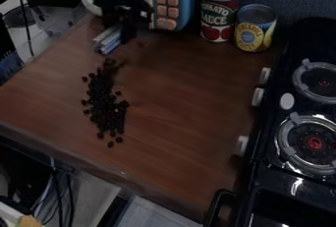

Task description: Sweep into pile

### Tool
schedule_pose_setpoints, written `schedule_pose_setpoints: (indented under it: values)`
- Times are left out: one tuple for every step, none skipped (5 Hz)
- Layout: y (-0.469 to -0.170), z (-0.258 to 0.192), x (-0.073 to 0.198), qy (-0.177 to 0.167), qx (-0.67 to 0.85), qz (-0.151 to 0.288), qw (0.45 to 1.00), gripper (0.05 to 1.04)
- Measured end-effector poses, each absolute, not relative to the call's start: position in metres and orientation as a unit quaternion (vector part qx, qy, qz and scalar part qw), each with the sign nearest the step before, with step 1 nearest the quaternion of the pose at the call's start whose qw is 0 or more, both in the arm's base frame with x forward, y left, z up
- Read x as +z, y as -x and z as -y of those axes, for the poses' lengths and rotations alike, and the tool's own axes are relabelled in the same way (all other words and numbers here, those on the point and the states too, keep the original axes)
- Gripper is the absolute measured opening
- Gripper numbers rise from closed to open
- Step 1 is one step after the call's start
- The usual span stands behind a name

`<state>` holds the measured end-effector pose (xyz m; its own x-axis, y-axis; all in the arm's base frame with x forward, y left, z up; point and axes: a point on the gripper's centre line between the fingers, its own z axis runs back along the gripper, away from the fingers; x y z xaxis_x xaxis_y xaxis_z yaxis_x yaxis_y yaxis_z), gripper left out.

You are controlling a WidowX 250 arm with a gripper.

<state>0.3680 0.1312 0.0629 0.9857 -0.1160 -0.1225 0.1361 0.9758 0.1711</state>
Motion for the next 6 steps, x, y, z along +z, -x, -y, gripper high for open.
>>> schedule_pose_setpoints:
  values:
    - [-0.390,-0.148,0.056,-0.099,-0.186,-0.107,0.972,0.388]
    - [-0.395,-0.149,0.044,-0.106,-0.301,-0.096,0.943,0.388]
    - [-0.393,-0.142,0.047,-0.093,-0.425,-0.072,0.898,0.388]
    - [-0.385,-0.144,0.041,-0.085,-0.522,-0.069,0.846,0.388]
    - [-0.384,-0.147,0.042,-0.072,-0.539,-0.046,0.838,0.388]
    - [-0.392,-0.158,0.057,-0.072,-0.535,-0.026,0.841,0.388]
